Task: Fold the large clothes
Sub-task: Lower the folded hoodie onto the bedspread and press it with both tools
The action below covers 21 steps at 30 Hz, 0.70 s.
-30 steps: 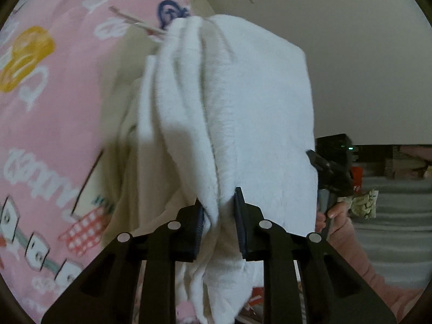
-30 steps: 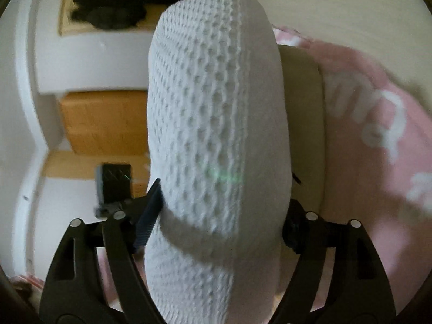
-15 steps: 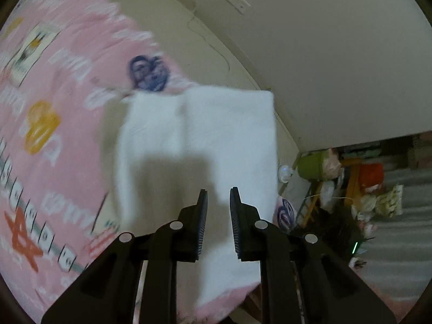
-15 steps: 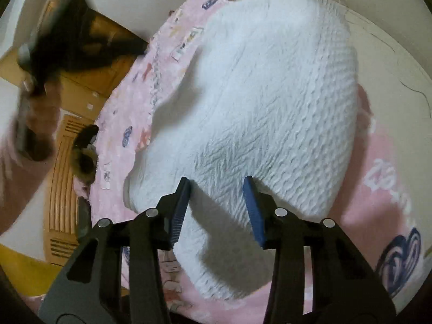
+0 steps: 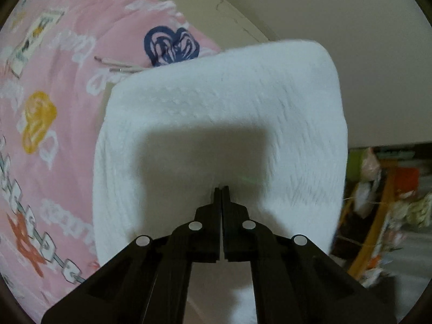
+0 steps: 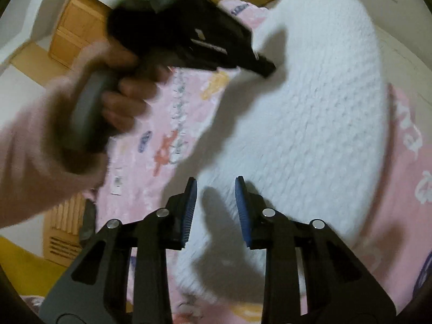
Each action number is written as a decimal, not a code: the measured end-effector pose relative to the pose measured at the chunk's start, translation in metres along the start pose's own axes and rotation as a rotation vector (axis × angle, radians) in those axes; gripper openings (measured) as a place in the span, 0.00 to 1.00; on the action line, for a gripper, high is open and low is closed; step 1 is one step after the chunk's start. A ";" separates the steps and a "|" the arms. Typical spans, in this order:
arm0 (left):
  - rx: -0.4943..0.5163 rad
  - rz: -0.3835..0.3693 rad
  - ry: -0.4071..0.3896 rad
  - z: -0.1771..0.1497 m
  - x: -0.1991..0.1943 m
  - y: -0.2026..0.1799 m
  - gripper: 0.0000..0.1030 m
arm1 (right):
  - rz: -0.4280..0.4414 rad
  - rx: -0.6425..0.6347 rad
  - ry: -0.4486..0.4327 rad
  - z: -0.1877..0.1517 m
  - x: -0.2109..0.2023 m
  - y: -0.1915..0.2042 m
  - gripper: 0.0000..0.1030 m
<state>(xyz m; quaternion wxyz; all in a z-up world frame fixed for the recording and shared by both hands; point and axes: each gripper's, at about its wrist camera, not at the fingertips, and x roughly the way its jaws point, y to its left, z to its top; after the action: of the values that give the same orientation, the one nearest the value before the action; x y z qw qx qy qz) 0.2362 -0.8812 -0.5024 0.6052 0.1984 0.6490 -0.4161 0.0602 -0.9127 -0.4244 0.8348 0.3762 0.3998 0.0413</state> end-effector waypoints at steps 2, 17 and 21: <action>0.025 0.036 -0.016 -0.006 -0.002 -0.006 0.03 | -0.060 0.029 -0.076 0.014 -0.024 -0.010 0.27; -0.064 0.124 -0.014 -0.140 0.006 0.031 0.03 | -0.277 -0.060 0.157 0.056 0.030 -0.055 0.31; -0.022 0.277 -0.021 -0.164 0.019 0.031 0.04 | -0.324 -0.150 0.176 0.051 0.050 -0.025 0.31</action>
<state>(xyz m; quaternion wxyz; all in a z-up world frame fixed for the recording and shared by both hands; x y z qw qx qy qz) 0.1540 -0.7399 -0.5430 0.6658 0.2750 0.6134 -0.3238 0.1244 -0.9427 -0.4528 0.8180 0.2385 0.5226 -0.0312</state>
